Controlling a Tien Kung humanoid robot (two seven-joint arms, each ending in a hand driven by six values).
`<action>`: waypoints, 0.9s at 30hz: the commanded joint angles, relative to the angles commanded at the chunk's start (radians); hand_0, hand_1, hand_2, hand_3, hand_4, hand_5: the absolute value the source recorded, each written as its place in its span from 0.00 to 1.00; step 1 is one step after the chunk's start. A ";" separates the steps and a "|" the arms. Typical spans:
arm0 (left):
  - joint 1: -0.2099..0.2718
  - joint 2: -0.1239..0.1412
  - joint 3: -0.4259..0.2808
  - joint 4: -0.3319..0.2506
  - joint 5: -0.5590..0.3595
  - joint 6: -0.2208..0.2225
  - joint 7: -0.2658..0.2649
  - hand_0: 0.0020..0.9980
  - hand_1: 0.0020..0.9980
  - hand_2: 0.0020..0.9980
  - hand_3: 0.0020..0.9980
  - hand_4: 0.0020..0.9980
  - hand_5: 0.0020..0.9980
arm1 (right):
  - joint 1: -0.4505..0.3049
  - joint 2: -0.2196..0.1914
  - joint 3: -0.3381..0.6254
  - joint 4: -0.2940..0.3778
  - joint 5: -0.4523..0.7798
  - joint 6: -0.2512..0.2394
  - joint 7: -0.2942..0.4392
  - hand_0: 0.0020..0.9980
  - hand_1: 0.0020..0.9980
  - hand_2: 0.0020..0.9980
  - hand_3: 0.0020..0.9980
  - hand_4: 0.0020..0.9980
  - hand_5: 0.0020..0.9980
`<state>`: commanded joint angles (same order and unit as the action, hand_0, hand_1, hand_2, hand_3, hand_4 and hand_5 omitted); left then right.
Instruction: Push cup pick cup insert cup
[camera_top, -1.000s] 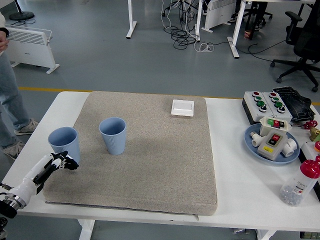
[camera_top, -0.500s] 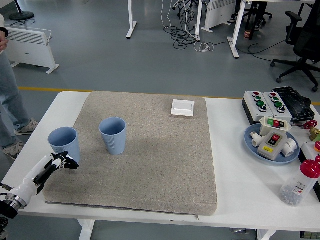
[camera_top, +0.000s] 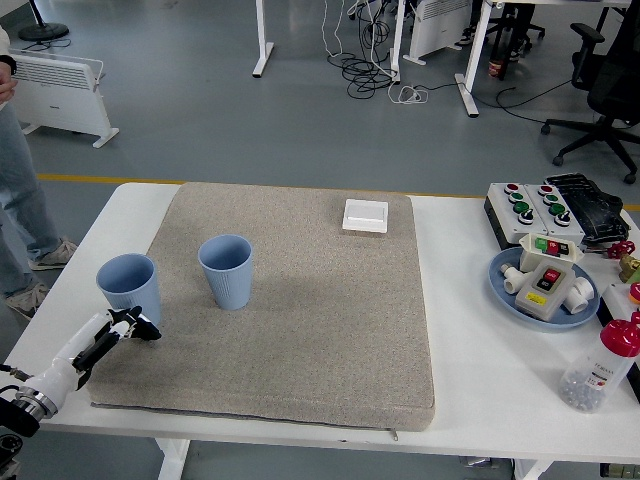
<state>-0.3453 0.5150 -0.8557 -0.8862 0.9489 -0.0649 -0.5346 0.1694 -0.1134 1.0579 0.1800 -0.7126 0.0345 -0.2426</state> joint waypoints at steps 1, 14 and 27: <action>-0.001 0.000 0.001 0.001 0.000 0.000 0.000 0.70 0.59 0.52 0.45 0.50 1.00 | 0.000 0.000 0.000 0.000 0.000 0.000 0.000 0.78 0.73 0.73 0.63 0.30 0.59; -0.038 -0.004 0.012 0.029 -0.002 0.006 -0.001 0.71 0.59 0.52 0.45 0.49 1.00 | 0.000 0.000 0.000 0.000 -0.001 0.000 0.000 0.78 0.73 0.73 0.63 0.30 0.59; -0.101 -0.015 0.069 0.093 -0.036 0.001 0.000 0.71 0.60 0.52 0.45 0.49 1.00 | 0.003 0.001 0.001 0.000 -0.004 0.000 -0.001 0.78 0.73 0.73 0.63 0.31 0.59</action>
<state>-0.4460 0.5003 -0.7870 -0.7937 0.9127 -0.0640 -0.5348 0.1728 -0.1123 1.0585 0.1800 -0.7163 0.0350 -0.2437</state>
